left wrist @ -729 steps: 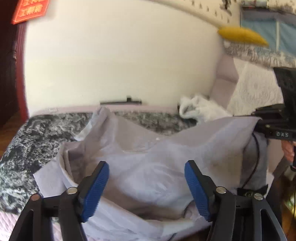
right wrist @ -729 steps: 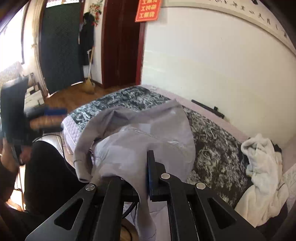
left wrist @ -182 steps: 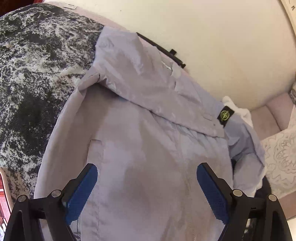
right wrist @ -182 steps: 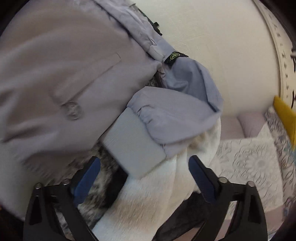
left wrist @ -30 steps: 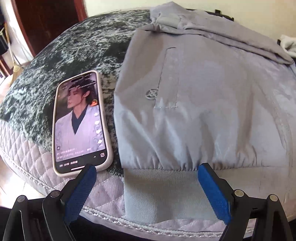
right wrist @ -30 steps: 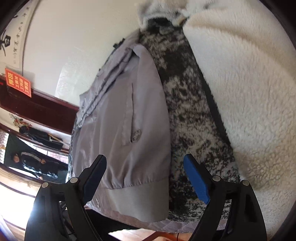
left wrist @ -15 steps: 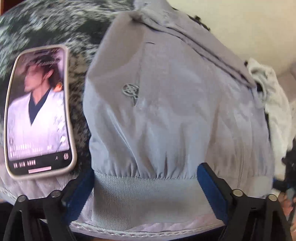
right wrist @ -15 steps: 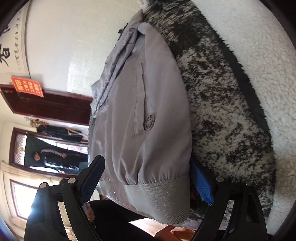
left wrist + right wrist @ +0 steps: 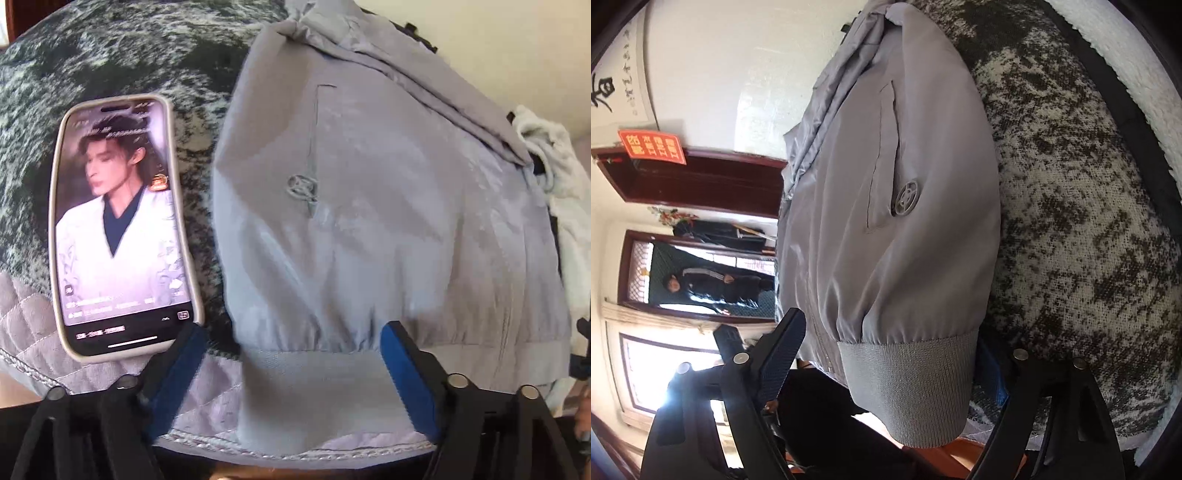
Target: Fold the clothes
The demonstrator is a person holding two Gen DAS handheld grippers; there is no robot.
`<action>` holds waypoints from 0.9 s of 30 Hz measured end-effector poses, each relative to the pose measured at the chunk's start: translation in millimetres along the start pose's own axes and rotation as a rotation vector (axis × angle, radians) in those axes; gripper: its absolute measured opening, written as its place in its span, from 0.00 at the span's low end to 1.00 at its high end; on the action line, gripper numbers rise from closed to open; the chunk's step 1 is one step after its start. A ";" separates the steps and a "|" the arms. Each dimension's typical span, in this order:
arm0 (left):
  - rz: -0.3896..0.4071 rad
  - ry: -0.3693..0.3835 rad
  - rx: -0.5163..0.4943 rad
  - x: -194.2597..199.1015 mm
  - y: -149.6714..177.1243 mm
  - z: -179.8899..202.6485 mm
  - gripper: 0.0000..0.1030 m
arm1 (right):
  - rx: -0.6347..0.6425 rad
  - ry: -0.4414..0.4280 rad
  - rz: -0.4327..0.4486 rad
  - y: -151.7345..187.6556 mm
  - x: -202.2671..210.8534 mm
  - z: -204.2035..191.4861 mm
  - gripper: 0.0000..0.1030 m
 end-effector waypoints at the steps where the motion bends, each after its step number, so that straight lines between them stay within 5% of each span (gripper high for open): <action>1: -0.018 0.004 -0.021 -6.6 1.4 7.2 0.76 | 0.011 0.008 -0.011 0.8 -2.7 -1.9 0.84; 3: -0.025 -0.020 -0.064 -15.8 5.1 18.6 0.69 | 0.037 0.036 -0.025 1.9 -5.7 -5.2 0.78; 4: -0.006 -0.045 -0.089 -13.8 6.4 22.4 0.49 | 0.046 0.045 -0.031 2.2 -7.2 -6.3 0.57; 5: 0.008 -0.027 -0.085 -10.2 6.3 23.5 0.42 | 0.045 0.029 -0.043 2.5 -9.5 -6.9 0.26; 6: 0.013 0.013 -0.062 -6.2 5.3 22.3 0.30 | 0.055 0.017 -0.044 2.6 -10.6 -10.0 0.17; 9: 0.024 0.128 0.005 6.4 2.3 18.2 0.15 | 0.082 -0.040 -0.010 4.7 -5.6 -19.8 0.16; 14: 0.055 0.197 -0.009 45.0 7.1 27.1 0.11 | 0.012 -0.345 0.062 19.3 7.8 -35.9 0.15; 21: 0.051 0.446 -0.008 117.3 42.0 40.4 0.11 | -0.019 -0.425 0.065 74.2 30.6 -65.7 0.15; 24: 0.104 0.456 -0.007 136.4 2.8 48.0 0.11 | -0.053 -0.454 0.124 57.4 58.3 -71.6 0.14; 27: 0.206 0.402 -0.101 154.1 -71.5 75.6 0.13 | 0.027 -0.460 0.212 -10.4 85.7 -110.9 0.14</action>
Point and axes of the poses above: each gripper's, at about its wrist camera, not at the fingertips, and x roughly against the way its jaws point, z to its right, y to its underside, the point moved 6 cm from there along -x, roughly the way its jaws point, and after that the axes turned 11 degrees about -z, right-handed, at the moved point
